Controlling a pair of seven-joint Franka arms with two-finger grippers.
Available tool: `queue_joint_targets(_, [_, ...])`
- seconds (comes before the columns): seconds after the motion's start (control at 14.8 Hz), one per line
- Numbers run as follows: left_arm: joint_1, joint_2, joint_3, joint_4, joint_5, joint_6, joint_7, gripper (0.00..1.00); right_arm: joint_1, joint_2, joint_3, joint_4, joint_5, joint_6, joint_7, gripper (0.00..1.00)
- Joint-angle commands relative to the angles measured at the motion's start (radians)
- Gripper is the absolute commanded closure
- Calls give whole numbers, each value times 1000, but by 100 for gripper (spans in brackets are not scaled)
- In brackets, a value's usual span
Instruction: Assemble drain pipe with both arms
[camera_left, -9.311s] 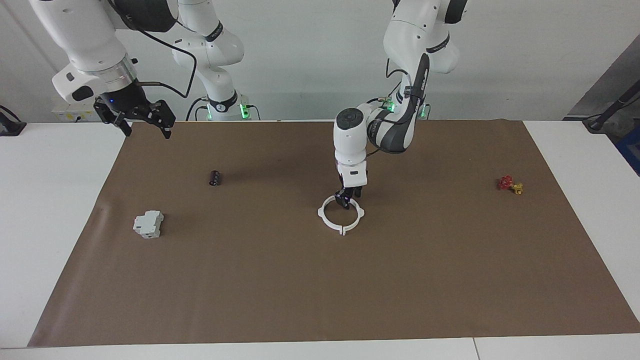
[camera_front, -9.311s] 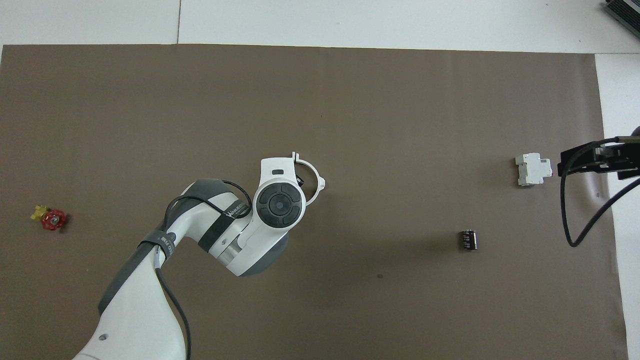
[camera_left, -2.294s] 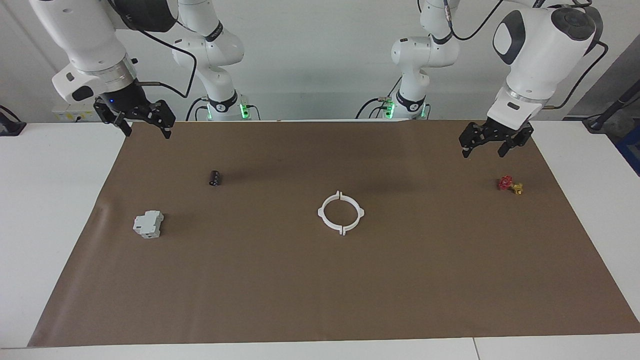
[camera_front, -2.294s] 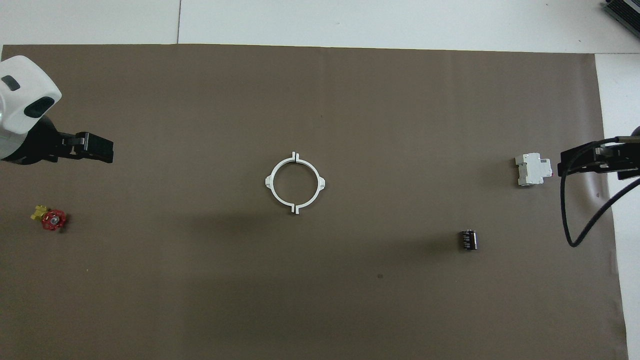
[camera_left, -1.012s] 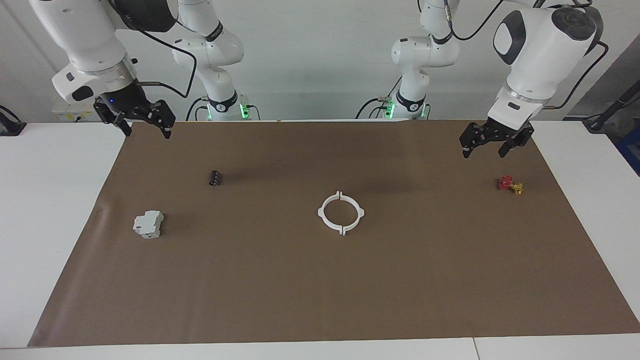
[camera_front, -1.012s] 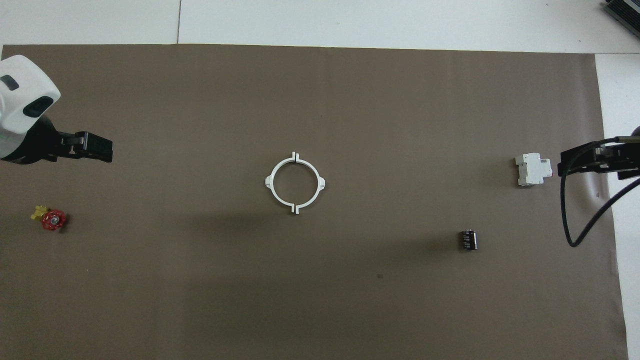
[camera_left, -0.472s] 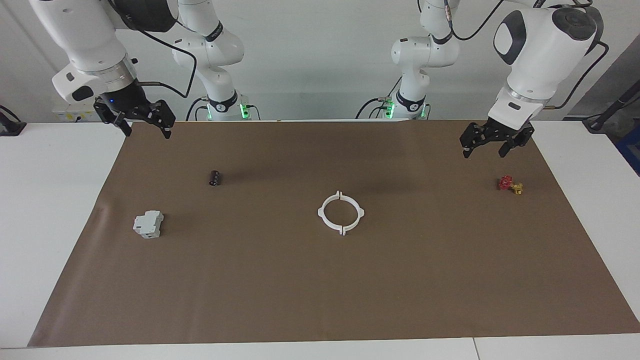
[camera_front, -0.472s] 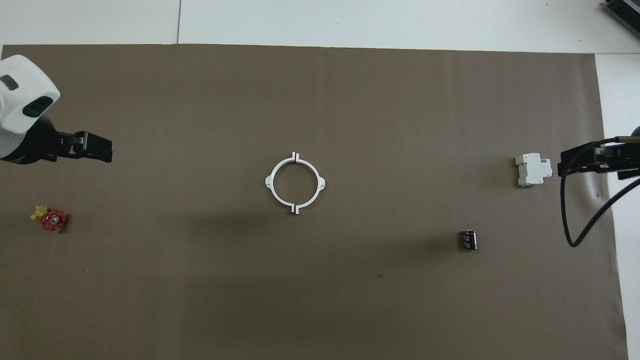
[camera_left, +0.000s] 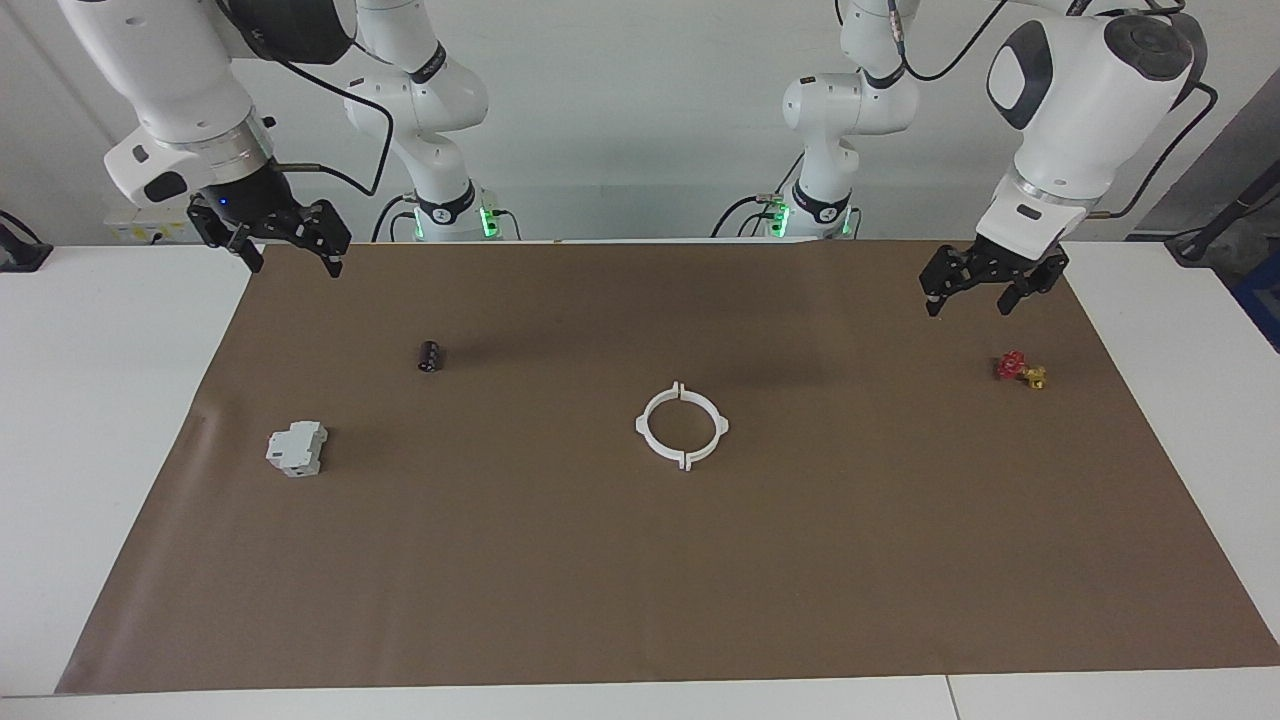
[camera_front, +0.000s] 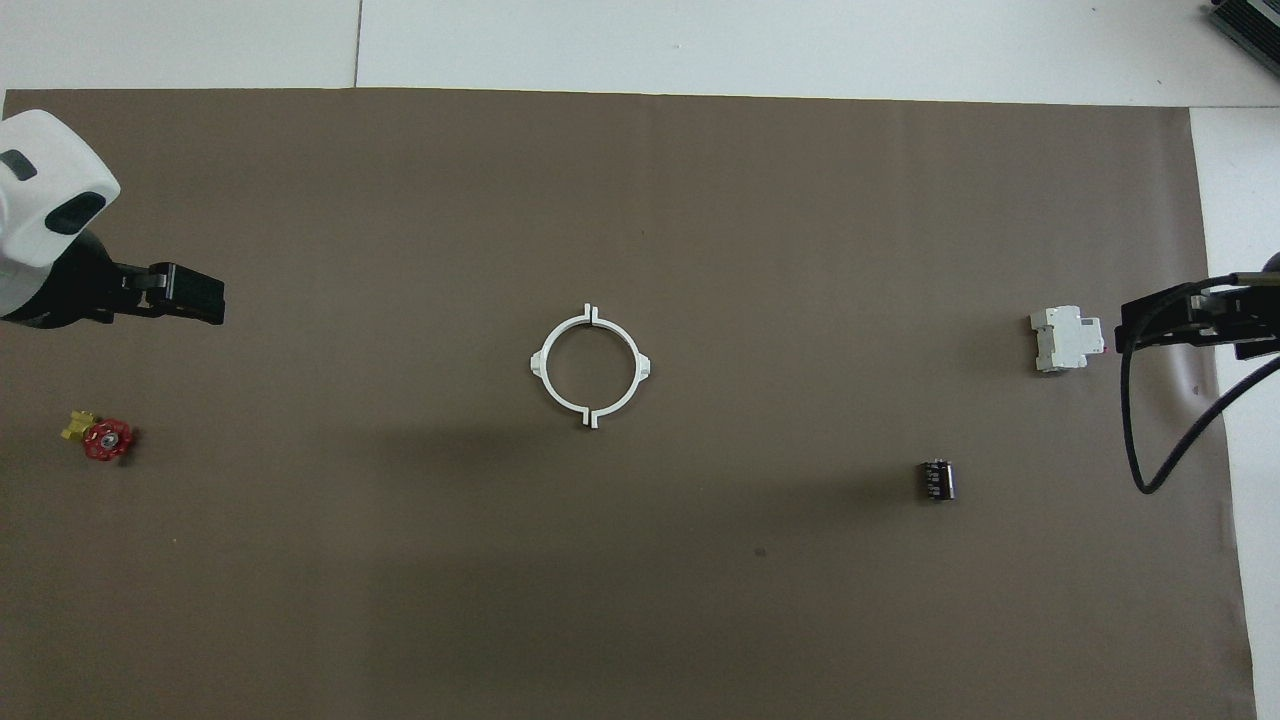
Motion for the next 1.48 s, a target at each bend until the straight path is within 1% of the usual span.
queue_joint_targets(0.0, [-9,-18,7,-23,-11,21,-13,0,-4,-16,0,-20,-7,11,-21,0])
queue_joint_targets(1.42, [-9,-15,3,-23,-11,21,-31,0,-4,-16,0,-20,-7,11,-21,0])
